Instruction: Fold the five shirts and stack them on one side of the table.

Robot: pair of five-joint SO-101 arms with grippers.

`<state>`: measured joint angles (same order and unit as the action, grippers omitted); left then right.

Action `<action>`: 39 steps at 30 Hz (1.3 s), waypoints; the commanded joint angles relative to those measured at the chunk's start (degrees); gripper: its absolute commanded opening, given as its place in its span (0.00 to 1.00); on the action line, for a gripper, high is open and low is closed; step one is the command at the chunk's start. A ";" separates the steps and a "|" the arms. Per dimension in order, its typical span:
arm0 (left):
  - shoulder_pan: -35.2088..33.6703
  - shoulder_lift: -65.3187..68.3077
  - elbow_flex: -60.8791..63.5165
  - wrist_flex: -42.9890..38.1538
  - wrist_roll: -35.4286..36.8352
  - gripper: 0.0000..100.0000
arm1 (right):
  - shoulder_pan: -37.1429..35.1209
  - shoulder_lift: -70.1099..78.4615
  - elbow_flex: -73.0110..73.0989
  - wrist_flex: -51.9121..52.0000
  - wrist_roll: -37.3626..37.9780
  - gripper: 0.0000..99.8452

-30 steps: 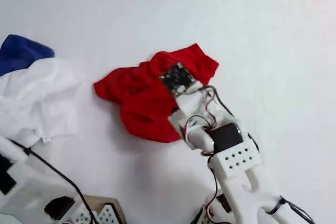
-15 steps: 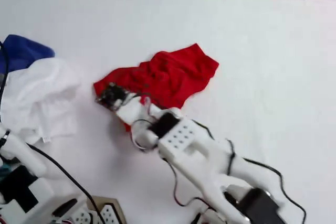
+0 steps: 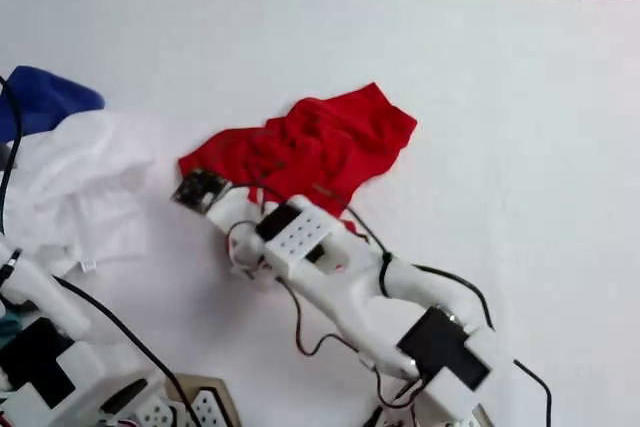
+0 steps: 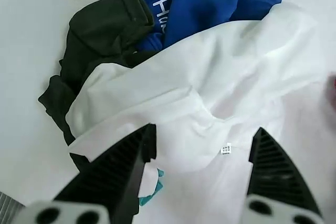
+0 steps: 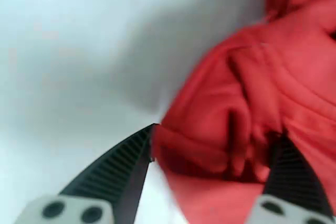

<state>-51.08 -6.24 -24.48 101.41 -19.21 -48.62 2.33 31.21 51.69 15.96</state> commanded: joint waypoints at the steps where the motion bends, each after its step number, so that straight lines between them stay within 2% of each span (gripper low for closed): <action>1: 0.79 -2.20 -0.13 0.35 -0.09 0.30 | 6.81 0.04 -4.40 -0.48 0.26 0.07; 2: 0.79 -2.20 0.40 0.35 -0.09 0.30 | 9.36 -0.13 -5.54 -0.48 -0.18 0.00; 4: 0.88 -2.20 2.33 0.35 -0.09 0.30 | 14.11 -1.19 -7.82 0.75 0.09 0.07; 7: 0.88 -2.20 7.25 -0.62 -0.09 0.30 | 21.23 -4.35 -12.22 3.38 0.18 0.01; 11: 1.41 -2.20 14.81 -4.40 -0.09 0.30 | 30.29 -10.68 -17.32 7.43 0.26 0.02; 14: 4.40 -2.29 19.56 -6.24 -0.09 0.30 | 36.09 -15.52 -18.37 8.92 0.26 0.02; 17: 10.11 -2.29 22.37 -6.51 0.00 0.30 | 41.36 -19.12 -17.85 9.54 0.26 0.02; 21: 21.71 -2.20 25.27 -6.86 -0.09 0.30 | 47.52 -21.58 -16.26 9.27 0.26 0.02; 25: 32.97 -2.20 30.37 -12.22 0.00 0.30 | 53.41 -22.11 -16.09 7.69 0.26 0.02; 28: 38.86 -2.20 35.65 -18.29 0.00 0.30 | 58.33 -21.85 -16.09 3.56 -0.26 0.02; 34: 49.23 -2.20 44.97 -31.03 0.44 0.30 | 58.42 -21.58 -12.40 -4.97 -0.26 0.02; 39: 59.25 -2.20 50.42 -33.76 0.18 0.31 | 57.89 -21.58 -6.68 -14.37 -0.26 0.02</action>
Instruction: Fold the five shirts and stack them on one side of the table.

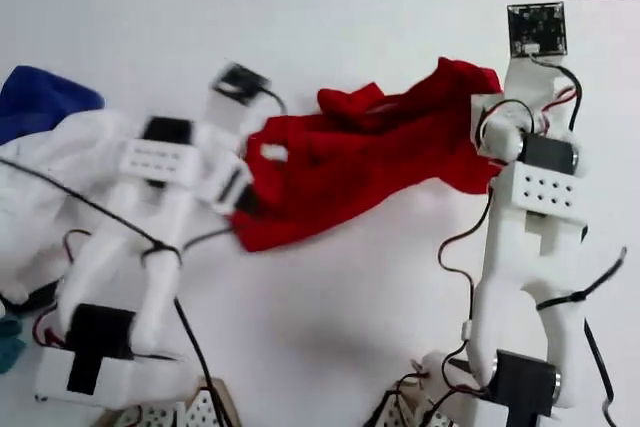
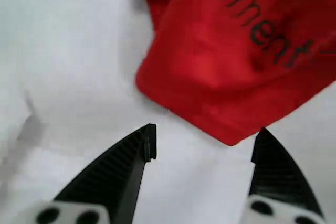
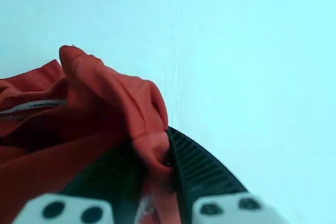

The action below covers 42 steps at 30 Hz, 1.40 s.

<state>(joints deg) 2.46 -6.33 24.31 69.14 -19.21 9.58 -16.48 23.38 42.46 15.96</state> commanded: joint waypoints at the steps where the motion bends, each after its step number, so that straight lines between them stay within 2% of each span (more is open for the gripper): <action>1: 7.82 -2.11 2.86 -1.41 0.18 0.31 | -0.22 -2.77 2.02 -6.64 -0.26 0.02; 5: 13.54 -2.02 8.40 -5.45 0.00 0.31 | -0.22 -3.21 2.73 -9.80 -0.26 0.02; 10: 13.63 -2.02 15.60 -16.79 0.44 0.31 | -0.22 -3.30 1.93 -10.68 -0.26 0.02; 15: 13.63 -0.35 19.03 -22.77 0.44 0.30 | -0.31 -3.03 1.67 -10.77 -0.35 0.02; 18: 13.54 3.69 17.19 -23.38 0.44 0.30 | -1.19 -3.38 1.58 -11.21 -0.35 0.02; 23: 10.90 10.73 8.04 -20.31 0.09 0.27 | -2.77 -3.30 2.37 -11.03 -0.35 0.02; 25: 10.29 13.45 4.35 -17.93 0.00 0.19 | -2.77 -3.38 2.37 -11.12 -0.35 0.02; 28: 9.67 15.91 -0.92 -13.19 0.18 0.01 | -2.68 -3.38 2.37 -11.21 -0.35 0.02; 30: 8.97 16.18 -4.00 -10.11 0.18 0.04 | -2.77 -3.30 2.37 -11.30 -0.35 0.02; 36: 4.04 13.45 -15.08 -0.35 0.00 0.03 | -3.30 -2.77 2.64 -11.56 -0.35 0.02; 39: 1.67 11.43 -21.93 7.38 -0.18 0.03 | -4.88 -2.77 2.73 -11.21 -0.35 0.02; 42: 0.79 9.58 -27.21 16.70 -4.92 0.03 | -6.46 -3.30 3.96 -11.12 -0.35 0.02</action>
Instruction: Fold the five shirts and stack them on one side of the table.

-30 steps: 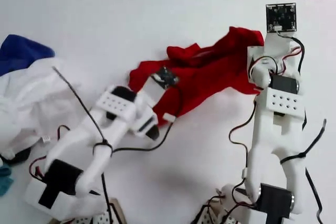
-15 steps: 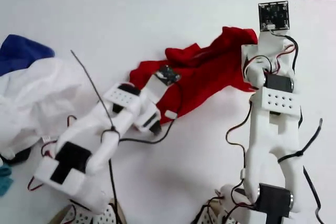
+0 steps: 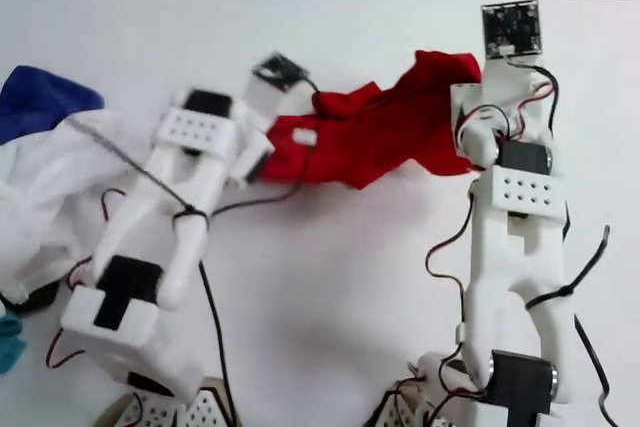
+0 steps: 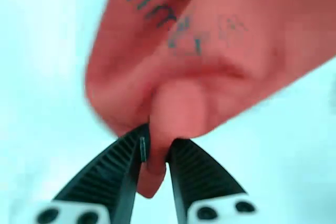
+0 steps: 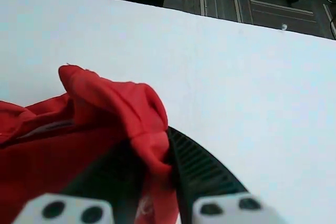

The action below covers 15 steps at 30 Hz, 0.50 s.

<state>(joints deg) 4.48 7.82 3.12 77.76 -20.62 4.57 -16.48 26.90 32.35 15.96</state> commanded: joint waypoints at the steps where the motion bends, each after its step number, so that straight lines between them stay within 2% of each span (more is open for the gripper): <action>1: -1.32 -4.92 -7.08 10.99 -4.84 0.03 | -1.98 -3.47 0.79 -1.01 -0.35 0.02; 4: -1.23 -6.15 -8.48 17.85 -7.21 0.03 | -3.12 -5.49 1.76 0.04 -0.35 0.02; 8: -1.23 -9.41 -8.57 22.42 -8.53 0.03 | -5.32 -13.14 2.37 5.93 -0.35 0.02; 15: -1.32 -22.68 -8.04 24.18 -9.23 0.03 | -6.20 -28.79 3.08 16.92 -0.18 0.02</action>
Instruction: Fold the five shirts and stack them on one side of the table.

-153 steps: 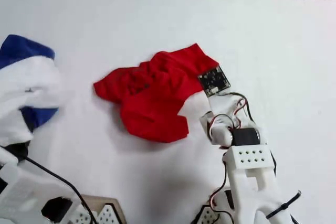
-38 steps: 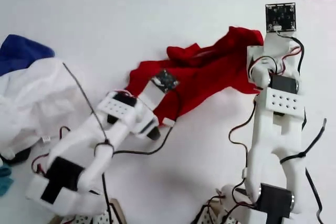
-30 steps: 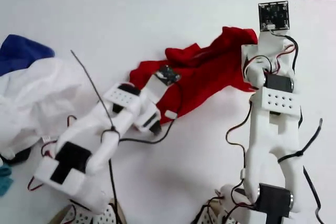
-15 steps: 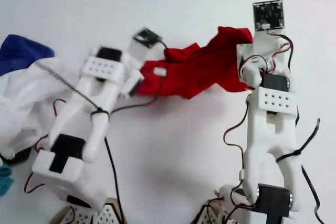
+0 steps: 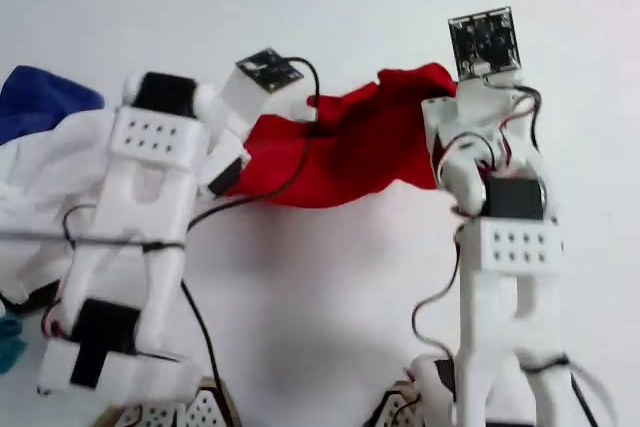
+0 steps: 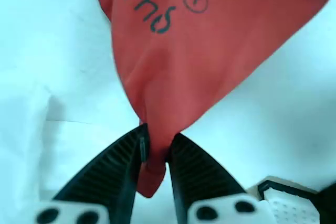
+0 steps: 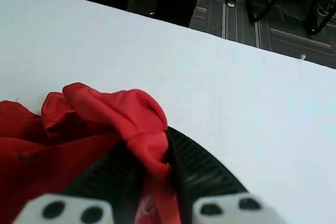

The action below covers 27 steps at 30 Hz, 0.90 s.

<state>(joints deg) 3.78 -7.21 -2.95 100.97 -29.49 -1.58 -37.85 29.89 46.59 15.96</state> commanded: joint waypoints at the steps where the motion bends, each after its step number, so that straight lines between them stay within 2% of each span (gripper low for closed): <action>1: -0.62 -9.85 -1.98 0.97 -0.35 0.03 | 0.04 -9.63 0.35 3.74 0.09 0.02; 6: -2.29 -21.71 -1.98 0.97 -0.18 0.03 | 2.33 -22.29 2.20 7.69 -0.18 0.02; 9: -6.33 -28.22 -1.98 0.97 -0.18 0.03 | 3.38 -30.81 3.16 10.33 -0.26 0.02; 13: -12.57 -34.37 -1.80 0.97 -0.18 0.03 | 2.15 -39.96 3.87 14.90 -0.79 0.02; 16: -13.98 -35.25 1.80 0.88 -0.18 0.02 | 0.13 -40.92 6.15 15.52 -2.37 0.02; 18: -14.07 -33.32 7.96 -0.97 -0.26 0.02 | -1.10 -39.08 9.85 12.70 -2.55 0.02; 22: -13.98 -23.91 20.70 -10.37 -0.18 0.02 | -1.63 -32.04 20.04 1.01 -2.37 0.02; 27: -13.89 -7.65 24.13 -21.80 0.18 0.02 | -1.63 -19.47 31.91 -18.95 -2.20 0.02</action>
<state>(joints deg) -9.76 -22.68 20.88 84.97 -29.67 -2.64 -63.78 57.67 39.56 13.93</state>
